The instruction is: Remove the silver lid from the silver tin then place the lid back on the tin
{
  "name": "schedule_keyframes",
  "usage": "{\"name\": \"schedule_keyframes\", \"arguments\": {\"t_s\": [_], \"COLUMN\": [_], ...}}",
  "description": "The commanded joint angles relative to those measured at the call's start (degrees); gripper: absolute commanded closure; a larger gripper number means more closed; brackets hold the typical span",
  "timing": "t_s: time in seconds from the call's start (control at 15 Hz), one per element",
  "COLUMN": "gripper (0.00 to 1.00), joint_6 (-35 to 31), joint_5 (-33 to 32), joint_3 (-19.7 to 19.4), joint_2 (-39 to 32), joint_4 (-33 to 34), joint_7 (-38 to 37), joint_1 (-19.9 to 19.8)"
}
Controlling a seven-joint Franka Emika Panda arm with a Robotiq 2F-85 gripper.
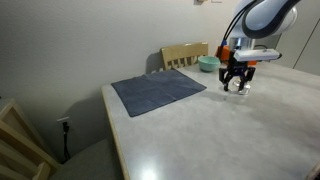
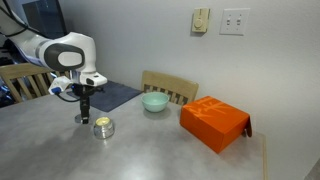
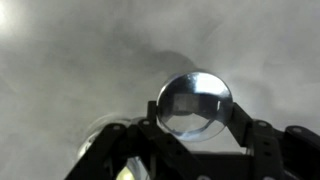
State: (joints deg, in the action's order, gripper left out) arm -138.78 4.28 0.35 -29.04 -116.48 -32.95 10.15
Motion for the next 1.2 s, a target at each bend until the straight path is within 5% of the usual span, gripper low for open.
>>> {"name": "schedule_keyframes", "arguments": {"t_s": [0.0,1.07,1.13], "gripper": [0.56,0.56,0.21], "joint_6": [2.7,-9.6,-9.8], "joint_5": [3.7,-6.5,-6.9], "joint_3": [2.2,-1.4,-1.6], "joint_2": [-3.9,-7.3,-7.3], "joint_4": [1.7,-0.6,-0.7], "joint_7": [6.3,9.7,9.6], "joint_1": [-1.3,3.3,3.5]}}
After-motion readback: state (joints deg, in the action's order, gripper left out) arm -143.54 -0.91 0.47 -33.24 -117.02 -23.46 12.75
